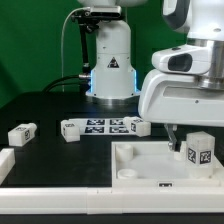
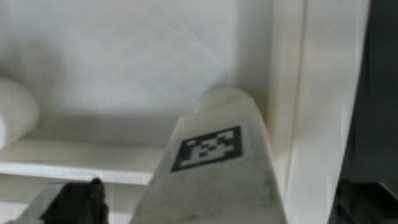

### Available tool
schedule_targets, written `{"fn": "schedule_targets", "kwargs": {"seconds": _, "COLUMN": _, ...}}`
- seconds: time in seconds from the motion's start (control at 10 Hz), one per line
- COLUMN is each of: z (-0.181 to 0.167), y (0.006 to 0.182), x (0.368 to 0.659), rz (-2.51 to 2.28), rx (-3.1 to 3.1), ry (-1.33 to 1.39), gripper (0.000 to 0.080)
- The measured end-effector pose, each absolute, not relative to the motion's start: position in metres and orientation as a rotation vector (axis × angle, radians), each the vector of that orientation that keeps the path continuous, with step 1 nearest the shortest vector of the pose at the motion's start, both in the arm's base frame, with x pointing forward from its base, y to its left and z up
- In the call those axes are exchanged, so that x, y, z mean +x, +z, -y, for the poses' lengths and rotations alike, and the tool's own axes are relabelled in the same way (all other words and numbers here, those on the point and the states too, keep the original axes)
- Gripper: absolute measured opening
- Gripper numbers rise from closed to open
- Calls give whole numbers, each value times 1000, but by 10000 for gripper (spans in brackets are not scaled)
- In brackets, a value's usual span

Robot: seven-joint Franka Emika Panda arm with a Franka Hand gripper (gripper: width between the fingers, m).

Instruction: Assemble one leg

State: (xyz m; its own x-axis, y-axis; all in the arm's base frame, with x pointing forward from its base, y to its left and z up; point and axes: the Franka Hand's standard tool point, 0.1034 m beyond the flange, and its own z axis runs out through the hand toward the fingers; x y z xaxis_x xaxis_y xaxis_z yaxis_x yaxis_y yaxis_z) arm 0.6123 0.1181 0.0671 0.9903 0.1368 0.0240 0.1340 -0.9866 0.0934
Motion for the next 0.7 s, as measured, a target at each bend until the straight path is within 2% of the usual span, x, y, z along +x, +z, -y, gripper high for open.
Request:
{"fn": "schedule_targets", "kwargs": {"seconds": 0.2, "z": -117, "y": 68, "x": 613, "rz": -273, "rx": 3031, "ry": 47, "gripper": 649}}
{"fn": "schedule_targets", "kwargs": {"seconds": 0.4, "z": -117, "y": 68, "x": 613, "rz": -272, "rx": 3031, "ry": 47, "gripper": 357}}
{"fn": "schedule_targets", "kwargs": {"seconds": 0.5, "z": -117, "y": 68, "x": 613, "rz": -269, "rx": 3031, "ry": 47, "gripper": 357}}
{"fn": "schedule_targets", "kwargs": {"seconds": 0.6, "z": -117, "y": 68, "x": 613, "rz": -221, "rx": 3035, "ry": 49, "gripper": 293}}
{"fn": "schedule_targets", "kwargs": {"seconds": 0.7, "z": -117, "y": 68, "x": 613, "rz": -221, "rx": 3035, "ry": 49, "gripper": 294}}
